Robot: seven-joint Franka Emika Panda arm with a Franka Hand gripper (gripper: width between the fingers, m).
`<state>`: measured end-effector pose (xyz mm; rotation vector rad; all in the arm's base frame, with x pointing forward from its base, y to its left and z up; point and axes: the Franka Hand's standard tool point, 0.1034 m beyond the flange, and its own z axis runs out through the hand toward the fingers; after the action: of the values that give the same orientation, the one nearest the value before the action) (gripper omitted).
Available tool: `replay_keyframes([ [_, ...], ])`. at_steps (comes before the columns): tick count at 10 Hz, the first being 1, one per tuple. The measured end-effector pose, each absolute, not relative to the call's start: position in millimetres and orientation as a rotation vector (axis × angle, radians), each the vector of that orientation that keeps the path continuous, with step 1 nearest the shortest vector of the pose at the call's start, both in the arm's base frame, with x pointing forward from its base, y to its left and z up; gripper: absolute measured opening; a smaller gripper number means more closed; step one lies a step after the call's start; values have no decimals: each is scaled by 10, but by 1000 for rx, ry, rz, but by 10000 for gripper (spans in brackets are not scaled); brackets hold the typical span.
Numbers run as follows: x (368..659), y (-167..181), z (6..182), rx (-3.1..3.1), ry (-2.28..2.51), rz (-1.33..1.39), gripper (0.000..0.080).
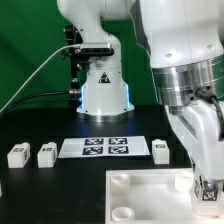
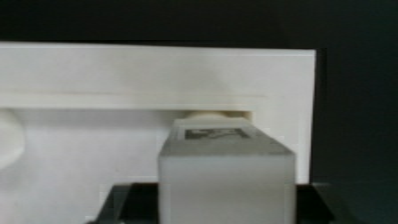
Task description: Assemble one leg
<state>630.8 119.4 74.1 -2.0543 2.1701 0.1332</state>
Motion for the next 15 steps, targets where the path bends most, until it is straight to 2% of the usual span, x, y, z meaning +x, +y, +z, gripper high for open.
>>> replay_keyframes([
  [2, 6306, 1195, 735, -2078, 2147, 131, 305],
  [3, 6305, 1197, 733, -2100, 2125, 129, 478],
  [4, 6304, 1197, 732, -2158, 2063, 122, 614],
  [5, 6303, 1194, 728, -2200, 2018, 118, 614],
  [8, 6301, 1180, 714, -2657, 1396, 61, 646],
  [11, 6307, 1155, 711, -2796, 1083, 31, 649],
  [15, 6315, 1235, 725, -3086, 144, -59, 649],
])
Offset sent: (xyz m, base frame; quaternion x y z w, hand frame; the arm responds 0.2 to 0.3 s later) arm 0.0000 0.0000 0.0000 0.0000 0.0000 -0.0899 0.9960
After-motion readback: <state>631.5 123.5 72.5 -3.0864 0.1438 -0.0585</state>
